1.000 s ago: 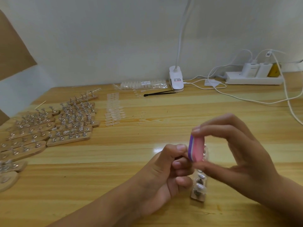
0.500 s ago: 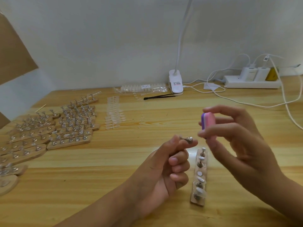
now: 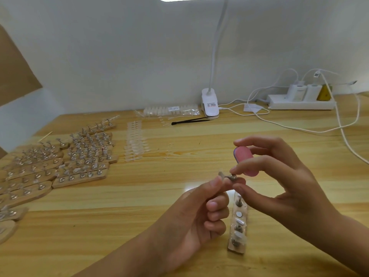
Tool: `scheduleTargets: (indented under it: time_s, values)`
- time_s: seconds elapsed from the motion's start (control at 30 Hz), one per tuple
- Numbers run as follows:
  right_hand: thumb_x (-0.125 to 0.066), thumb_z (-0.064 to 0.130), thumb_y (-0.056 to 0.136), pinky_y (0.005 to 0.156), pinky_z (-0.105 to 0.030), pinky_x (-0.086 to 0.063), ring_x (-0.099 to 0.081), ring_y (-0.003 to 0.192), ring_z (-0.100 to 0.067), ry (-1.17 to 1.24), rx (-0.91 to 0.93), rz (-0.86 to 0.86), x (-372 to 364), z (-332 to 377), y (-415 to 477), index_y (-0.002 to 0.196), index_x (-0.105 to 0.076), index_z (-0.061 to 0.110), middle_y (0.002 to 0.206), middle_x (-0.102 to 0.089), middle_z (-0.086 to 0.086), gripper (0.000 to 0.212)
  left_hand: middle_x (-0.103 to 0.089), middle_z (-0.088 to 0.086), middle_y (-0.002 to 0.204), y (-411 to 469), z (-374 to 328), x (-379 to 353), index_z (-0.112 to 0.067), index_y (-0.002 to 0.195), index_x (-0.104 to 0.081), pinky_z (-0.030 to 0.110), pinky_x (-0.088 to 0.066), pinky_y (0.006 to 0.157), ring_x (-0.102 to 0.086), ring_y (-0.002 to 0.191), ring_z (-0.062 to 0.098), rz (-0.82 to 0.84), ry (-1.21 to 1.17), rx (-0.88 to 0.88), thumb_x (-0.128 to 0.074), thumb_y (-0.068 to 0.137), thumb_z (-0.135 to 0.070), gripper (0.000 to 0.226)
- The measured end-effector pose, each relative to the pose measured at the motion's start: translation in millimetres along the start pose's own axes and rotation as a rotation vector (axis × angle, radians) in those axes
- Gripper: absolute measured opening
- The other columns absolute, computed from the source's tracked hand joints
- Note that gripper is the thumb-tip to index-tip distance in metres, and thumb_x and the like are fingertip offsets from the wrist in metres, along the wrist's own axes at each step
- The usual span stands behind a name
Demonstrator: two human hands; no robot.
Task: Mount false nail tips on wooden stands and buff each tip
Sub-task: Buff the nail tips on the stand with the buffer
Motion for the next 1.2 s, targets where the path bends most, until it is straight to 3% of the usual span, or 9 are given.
scheduleTargets:
  time_s: [0.43, 0.67, 0.83, 0.97, 1.1, 1.2]
  values:
    - [-0.066, 0.026, 0.082, 0.087, -0.016, -0.042, -0.057, 0.1, -0.014, 0.022, -0.031, 0.017, -3.6, 2.7, -1.6, 0.086, -0.066, 0.014, 0.122, -0.056, -0.004, 0.013, -0.036, -0.009, 0.059, 0.4, -7.2, 7.4, -0.022, 0.071, -0.075, 0.016, -0.024, 0.049, -0.032, 0.052, 0.004, -0.104, 0.147, -0.02, -0.088, 0.055, -0.055, 0.039]
    - [-0.065, 0.027, 0.084, 0.087, -0.018, -0.042, -0.057, 0.095, -0.017, 0.038, -0.039, 0.034, -5.8, 2.0, -1.1, 0.088, -0.067, 0.016, 0.12, -0.057, -0.001, 0.012, -0.037, -0.008, 0.06, -1.4, -4.6, 6.8, -0.019, 0.069, -0.074, 0.015, -0.024, 0.048, -0.031, 0.052, 0.005, -0.103, 0.065, 0.014, -0.09, 0.057, -0.047, 0.034]
    - [-0.072, 0.019, 0.08, 0.095, -0.02, -0.047, -0.059, 0.115, -0.017, 0.308, -0.199, 0.001, -1.2, -10.0, -0.5, 0.102, -0.071, 0.016, 0.126, -0.056, 0.002, 0.022, -0.035, -0.008, 0.062, -2.9, -6.8, 7.5, -0.015, 0.08, -0.076, 0.015, -0.024, 0.049, -0.031, 0.053, 0.005, -0.099, -0.009, 0.01, -0.089, 0.062, -0.042, 0.035]
    - [-0.068, 0.004, 0.084, 0.088, -0.016, -0.051, -0.061, 0.117, -0.016, 0.496, -0.293, -0.078, 4.1, -17.1, -0.1, 0.106, -0.074, 0.021, 0.124, -0.061, 0.003, 0.028, -0.034, -0.008, 0.062, -2.2, -4.0, 9.2, -0.013, 0.082, -0.076, 0.014, -0.026, 0.048, -0.031, 0.053, 0.005, -0.122, -0.023, 0.015, -0.089, 0.061, -0.041, 0.038]
    - [-0.073, 0.019, 0.085, 0.091, -0.025, -0.053, -0.063, 0.114, -0.023, 0.641, -0.283, -0.058, -8.1, -10.2, -2.3, 0.117, -0.068, 0.025, 0.123, -0.063, 0.0, 0.033, -0.035, -0.007, 0.062, -2.0, -1.5, 9.2, -0.013, 0.08, -0.074, 0.014, -0.028, 0.047, -0.032, 0.053, 0.005, -0.135, -0.023, 0.008, -0.089, 0.062, -0.039, 0.035]
    - [-0.071, 0.031, 0.082, 0.1, -0.025, -0.047, -0.058, 0.121, -0.021, 0.575, -0.26, 0.002, -19.7, -3.7, -4.5, 0.129, -0.058, 0.031, 0.123, -0.064, 0.003, 0.048, -0.036, -0.008, 0.061, -2.1, -1.4, 7.6, -0.015, 0.08, -0.074, 0.014, -0.026, 0.047, -0.032, 0.053, 0.005, -0.13, -0.004, -0.013, -0.09, 0.06, -0.039, 0.035]
Point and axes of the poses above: each hand's wrist, its own y-axis towards the middle knuckle, its own x-axis out of the back of the hand, z = x × y, the point moved 8 cm from there along y, towards the middle knuckle
